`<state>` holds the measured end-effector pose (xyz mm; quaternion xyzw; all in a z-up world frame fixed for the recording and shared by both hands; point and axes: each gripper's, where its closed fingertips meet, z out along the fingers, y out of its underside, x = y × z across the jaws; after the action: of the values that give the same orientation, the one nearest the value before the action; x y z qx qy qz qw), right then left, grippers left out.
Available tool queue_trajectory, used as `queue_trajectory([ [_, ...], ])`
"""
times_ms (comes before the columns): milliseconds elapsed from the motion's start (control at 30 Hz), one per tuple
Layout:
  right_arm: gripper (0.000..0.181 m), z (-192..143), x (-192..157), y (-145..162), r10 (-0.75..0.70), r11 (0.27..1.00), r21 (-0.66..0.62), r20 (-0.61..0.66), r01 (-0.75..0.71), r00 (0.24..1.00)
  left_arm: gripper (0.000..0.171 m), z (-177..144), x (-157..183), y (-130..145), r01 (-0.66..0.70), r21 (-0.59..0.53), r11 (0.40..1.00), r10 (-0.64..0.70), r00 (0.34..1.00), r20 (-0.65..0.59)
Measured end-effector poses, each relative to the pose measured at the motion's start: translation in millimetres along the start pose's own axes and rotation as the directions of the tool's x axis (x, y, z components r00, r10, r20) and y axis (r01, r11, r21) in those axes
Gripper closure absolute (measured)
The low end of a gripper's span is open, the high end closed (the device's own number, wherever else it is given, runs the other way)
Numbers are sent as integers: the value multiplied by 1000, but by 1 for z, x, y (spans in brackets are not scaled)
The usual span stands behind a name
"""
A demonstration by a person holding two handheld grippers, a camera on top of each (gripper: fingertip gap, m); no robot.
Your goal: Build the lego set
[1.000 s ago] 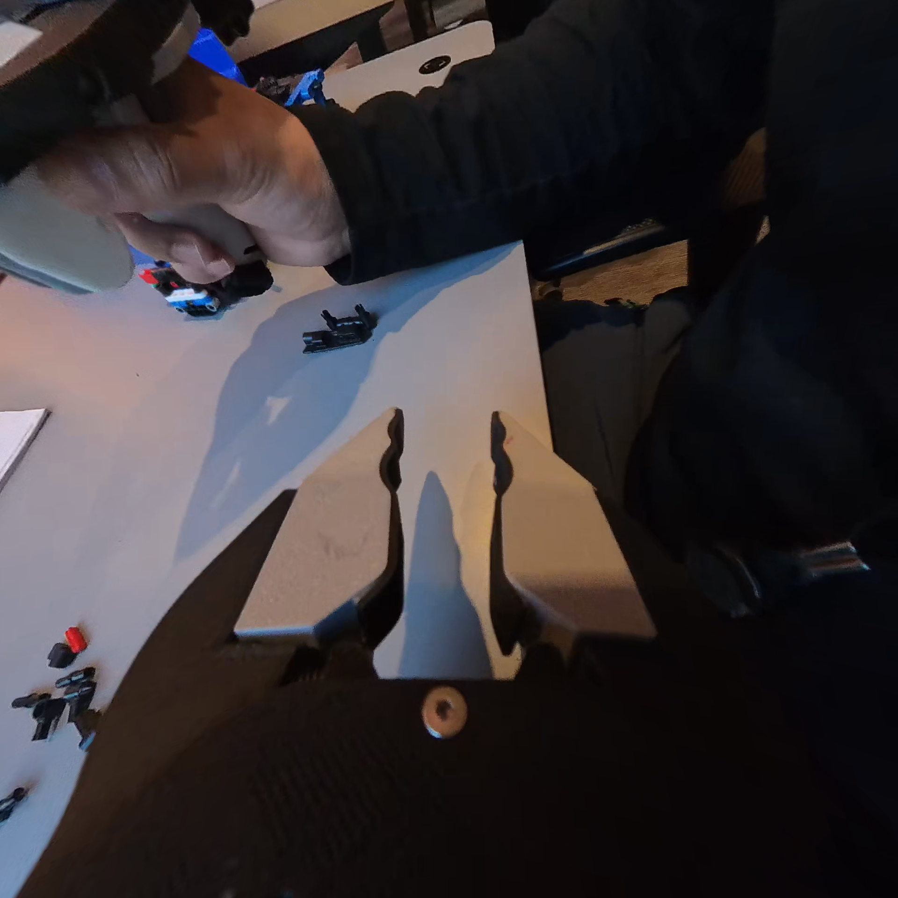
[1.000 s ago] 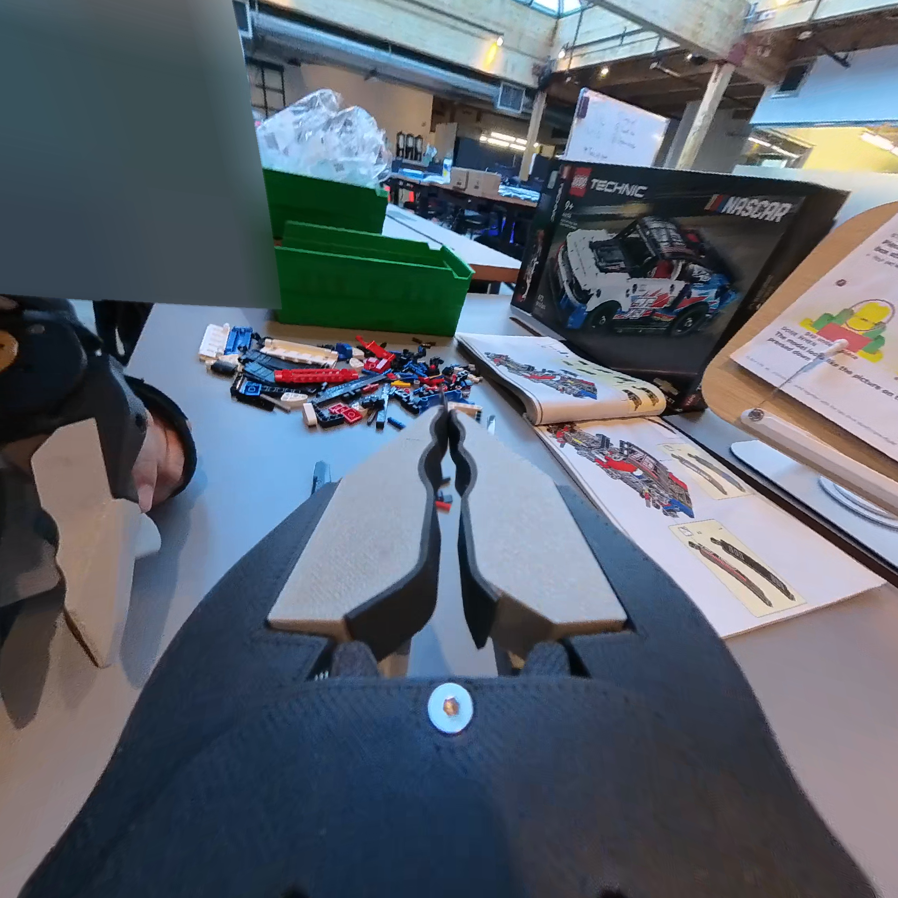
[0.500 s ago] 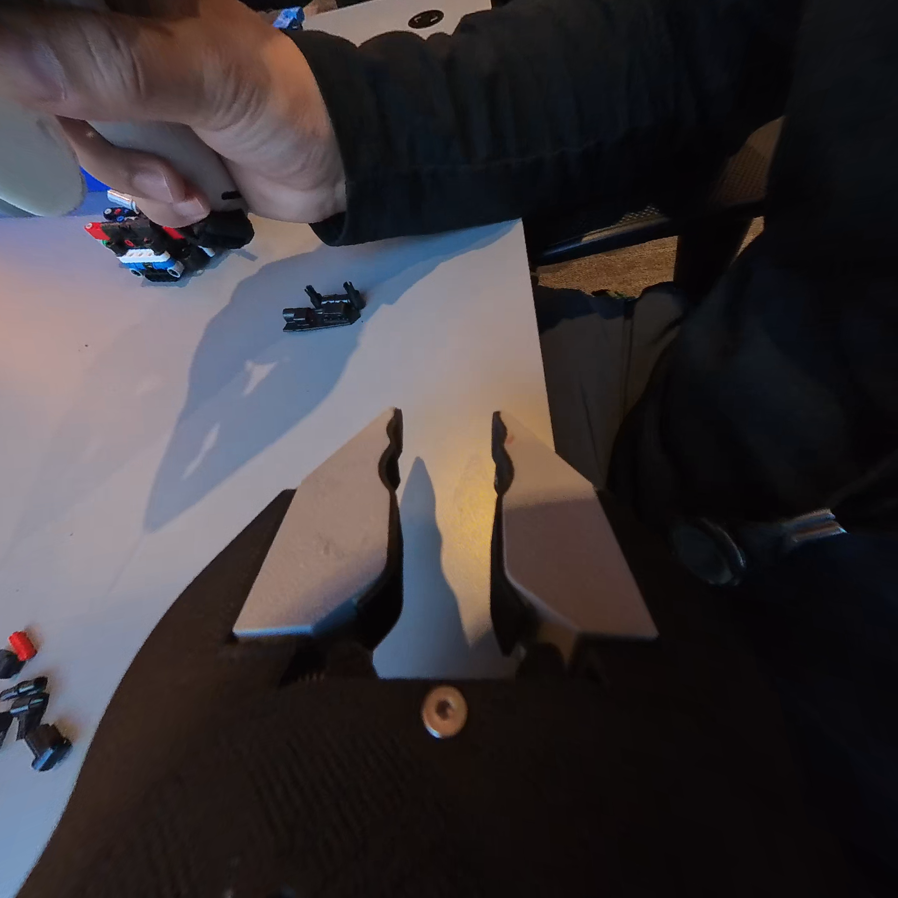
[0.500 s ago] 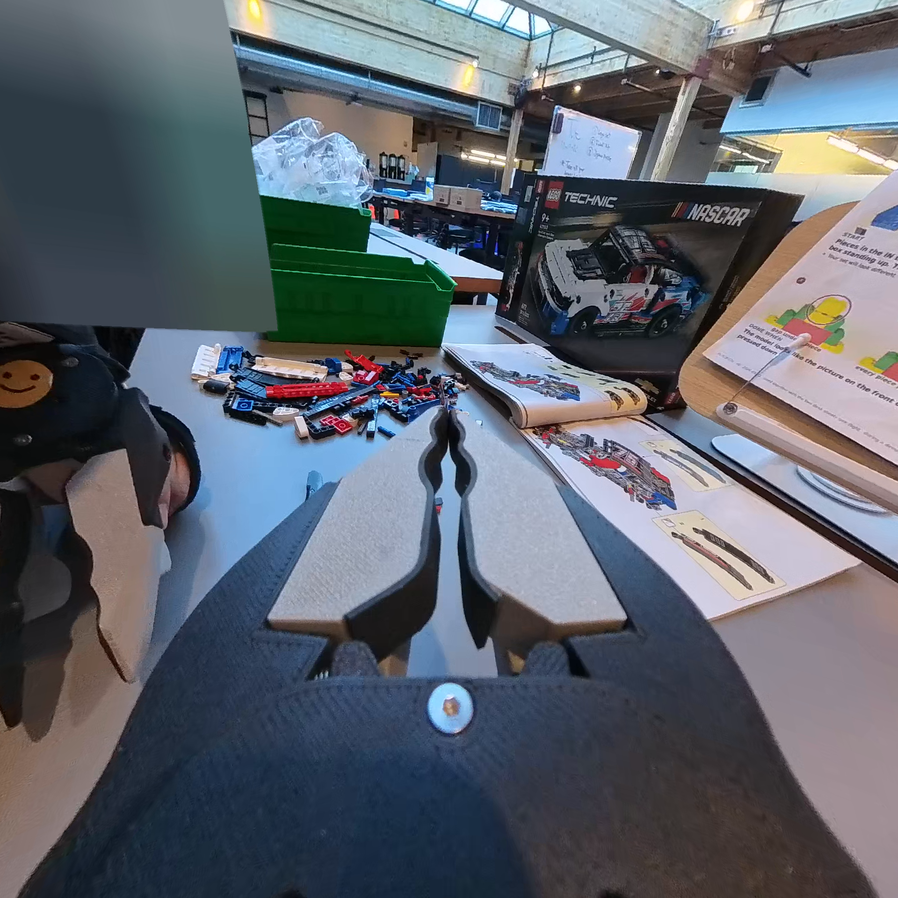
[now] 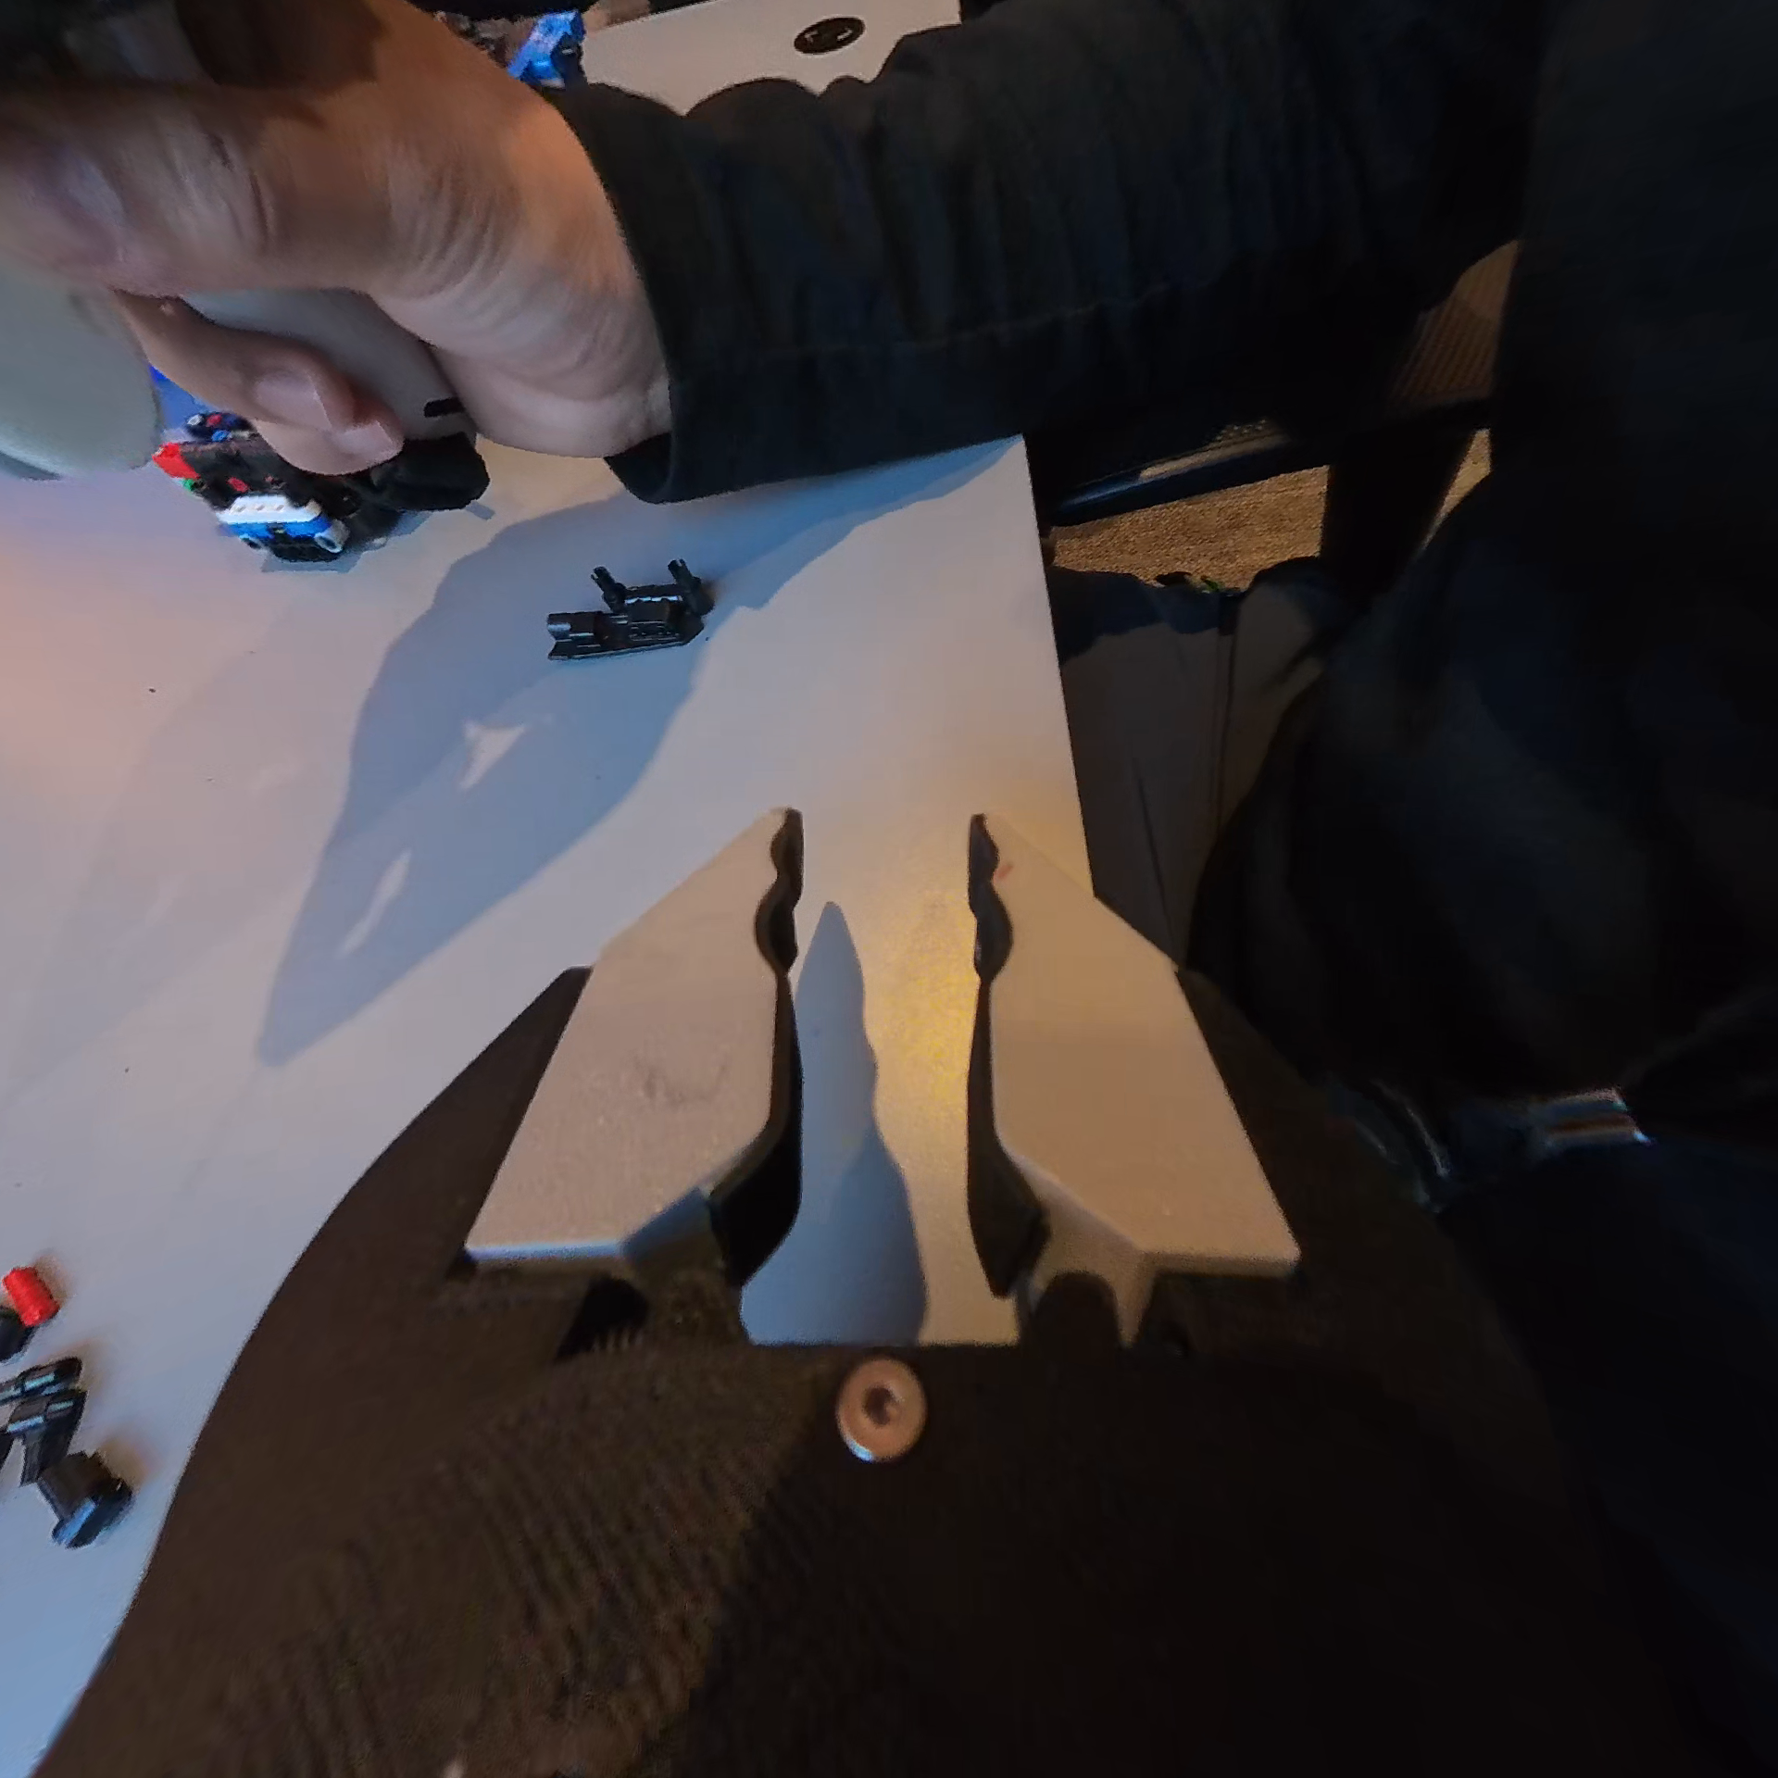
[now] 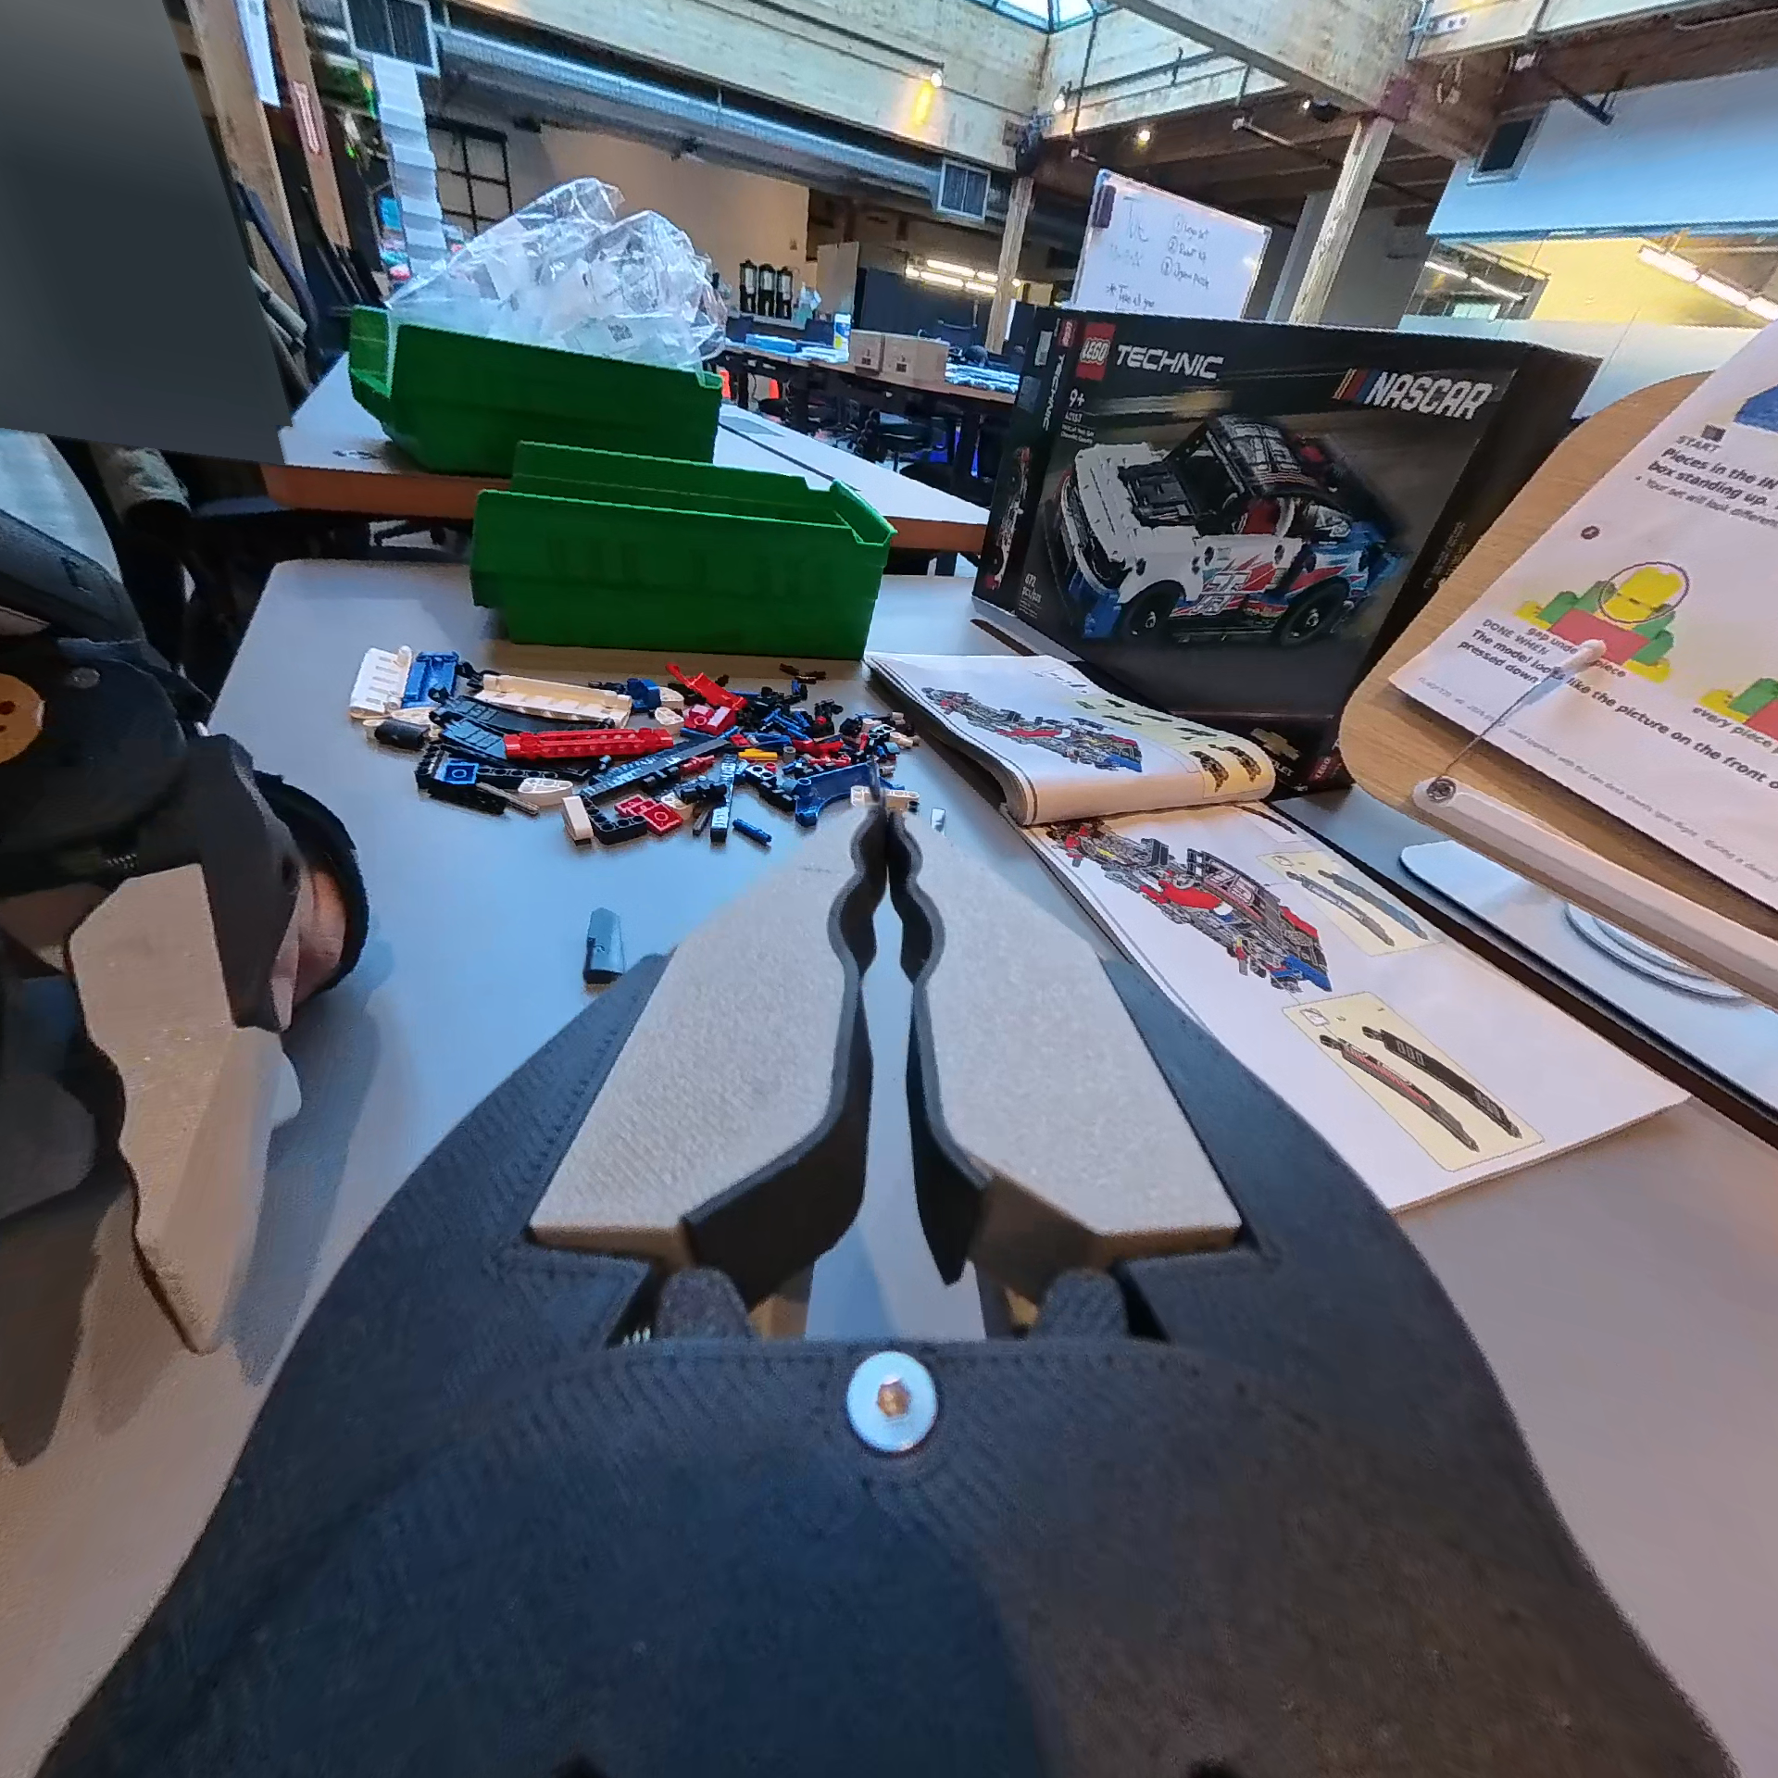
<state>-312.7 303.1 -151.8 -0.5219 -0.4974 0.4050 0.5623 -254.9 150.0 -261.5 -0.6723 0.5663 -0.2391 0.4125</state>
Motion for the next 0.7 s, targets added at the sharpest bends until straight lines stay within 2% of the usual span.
queue_trajectory([
  [433,181,9,-6,12,-38,998,-56,16,39,999,142,-3,3,-3,-12,28,1000,12,1000,-15],
  [700,181,8,-8,9,-30,999,-44,22,31,999,142,-2,2,-3,-7,25,1000,7,1000,-17],
])
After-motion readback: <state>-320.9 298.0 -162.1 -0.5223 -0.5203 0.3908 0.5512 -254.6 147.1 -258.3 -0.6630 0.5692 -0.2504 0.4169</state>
